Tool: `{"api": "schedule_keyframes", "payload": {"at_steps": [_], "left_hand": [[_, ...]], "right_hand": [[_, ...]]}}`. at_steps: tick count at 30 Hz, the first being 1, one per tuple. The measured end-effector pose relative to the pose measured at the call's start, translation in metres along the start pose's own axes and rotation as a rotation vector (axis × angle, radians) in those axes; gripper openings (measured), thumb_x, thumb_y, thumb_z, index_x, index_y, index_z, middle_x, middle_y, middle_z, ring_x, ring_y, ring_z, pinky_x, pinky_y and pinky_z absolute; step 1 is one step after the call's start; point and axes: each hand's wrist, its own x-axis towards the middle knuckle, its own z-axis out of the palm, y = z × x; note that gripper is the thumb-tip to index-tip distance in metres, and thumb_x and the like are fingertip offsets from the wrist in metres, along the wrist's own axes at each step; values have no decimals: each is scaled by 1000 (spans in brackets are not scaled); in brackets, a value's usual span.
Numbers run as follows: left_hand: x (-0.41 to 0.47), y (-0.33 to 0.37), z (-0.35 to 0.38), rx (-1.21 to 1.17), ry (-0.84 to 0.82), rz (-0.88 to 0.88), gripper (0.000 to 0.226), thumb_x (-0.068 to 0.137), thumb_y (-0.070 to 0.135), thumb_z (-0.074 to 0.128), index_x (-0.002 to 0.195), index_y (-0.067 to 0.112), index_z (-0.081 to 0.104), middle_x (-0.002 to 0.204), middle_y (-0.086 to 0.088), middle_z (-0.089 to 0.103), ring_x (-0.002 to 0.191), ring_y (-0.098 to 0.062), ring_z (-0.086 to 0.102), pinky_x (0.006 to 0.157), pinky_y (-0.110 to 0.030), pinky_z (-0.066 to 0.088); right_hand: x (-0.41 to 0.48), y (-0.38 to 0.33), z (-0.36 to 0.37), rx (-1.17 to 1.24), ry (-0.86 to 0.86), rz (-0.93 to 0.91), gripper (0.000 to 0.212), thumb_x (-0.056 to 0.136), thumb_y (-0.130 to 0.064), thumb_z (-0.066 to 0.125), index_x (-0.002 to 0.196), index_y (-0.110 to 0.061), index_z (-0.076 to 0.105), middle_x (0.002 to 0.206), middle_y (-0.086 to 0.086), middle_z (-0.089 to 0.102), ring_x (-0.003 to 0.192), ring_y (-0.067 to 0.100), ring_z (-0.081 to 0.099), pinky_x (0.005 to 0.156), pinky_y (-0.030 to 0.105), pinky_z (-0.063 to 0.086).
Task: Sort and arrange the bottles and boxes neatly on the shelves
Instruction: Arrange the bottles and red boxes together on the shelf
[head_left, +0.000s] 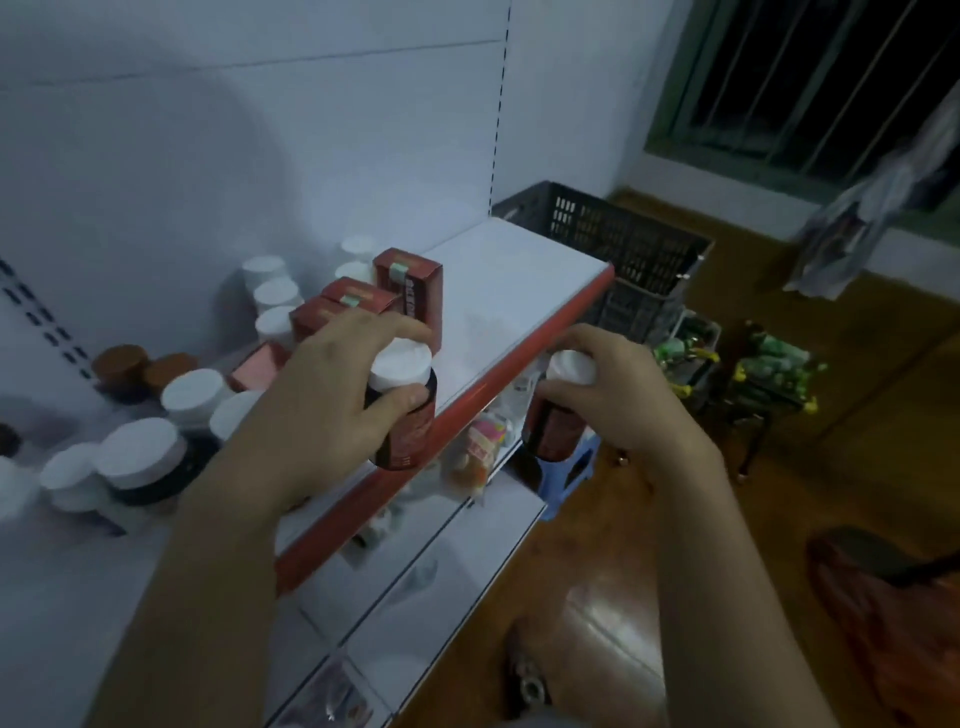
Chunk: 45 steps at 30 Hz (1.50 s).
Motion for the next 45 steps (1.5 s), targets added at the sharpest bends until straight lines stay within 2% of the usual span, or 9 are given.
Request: {"api": "schedule_keyframes", "payload": {"at_steps": [5, 11, 16, 22, 26, 31, 35, 39, 45], "left_hand": [[71, 11, 51, 64, 14, -133, 39, 92, 27, 71, 128, 36, 58, 126, 11, 55, 116, -5, 49, 91, -17, 34], [134, 20, 99, 109, 132, -288, 40, 91, 18, 72, 128, 31, 59, 122, 4, 53, 111, -13, 53, 92, -24, 39], [173, 16, 118, 248, 100, -455, 51, 95, 12, 65, 141, 28, 52, 132, -1, 48, 121, -22, 52, 99, -42, 48], [173, 20, 122, 332, 125, -544, 63, 95, 20, 66, 152, 25, 39, 157, -4, 31, 144, -25, 34, 115, -43, 38], [161, 36, 100, 376, 78, -521, 56, 96, 36, 64, 147, 27, 45, 145, 7, 45, 130, -19, 48, 102, -45, 48], [135, 55, 71, 439, -12, -561, 46, 95, 47, 59, 139, 34, 52, 126, 13, 61, 106, -10, 59, 89, -41, 53], [104, 57, 39, 480, 106, -631, 40, 93, 36, 65, 132, 27, 62, 124, 7, 65, 109, -15, 61, 92, -39, 53], [65, 51, 9, 523, 156, -733, 42, 92, 36, 64, 132, 23, 61, 124, 2, 62, 112, -20, 56, 96, -44, 48], [-9, 41, -24, 573, 128, -913, 54, 92, 45, 63, 142, 26, 52, 140, -1, 51, 132, -26, 42, 106, -54, 38]], "right_hand": [[92, 42, -29, 35, -46, -77, 37, 87, -41, 76, 120, -32, 61, 121, -2, 61, 102, 18, 58, 83, 40, 55], [180, 55, -34, 82, -78, -206, 36, 84, -40, 74, 118, -32, 64, 121, -6, 64, 112, 16, 57, 94, 41, 52], [232, 54, -14, 95, -95, -209, 37, 84, -36, 75, 119, -35, 63, 117, -2, 61, 104, 22, 59, 87, 39, 54], [246, 74, 0, 188, -207, -304, 52, 96, -44, 63, 144, -33, 48, 135, 3, 56, 108, 9, 52, 89, 25, 35], [248, 84, -8, 207, -102, -320, 46, 96, -41, 63, 140, -28, 53, 139, 3, 54, 126, 16, 47, 95, 22, 30], [245, 57, -12, 139, -110, -382, 38, 93, -38, 66, 130, -31, 62, 139, -2, 58, 135, 25, 44, 112, 44, 37], [238, 20, -6, -26, -191, -465, 37, 96, -45, 63, 132, -40, 58, 145, -7, 54, 148, 29, 25, 119, 63, 16], [223, -18, 2, 17, -226, -554, 33, 97, -43, 62, 130, -41, 58, 144, -6, 55, 151, 28, 19, 119, 66, 9], [178, -76, 18, 36, -284, -720, 28, 96, -46, 58, 124, -39, 62, 123, -12, 62, 138, 28, 40, 111, 68, 26]]}}
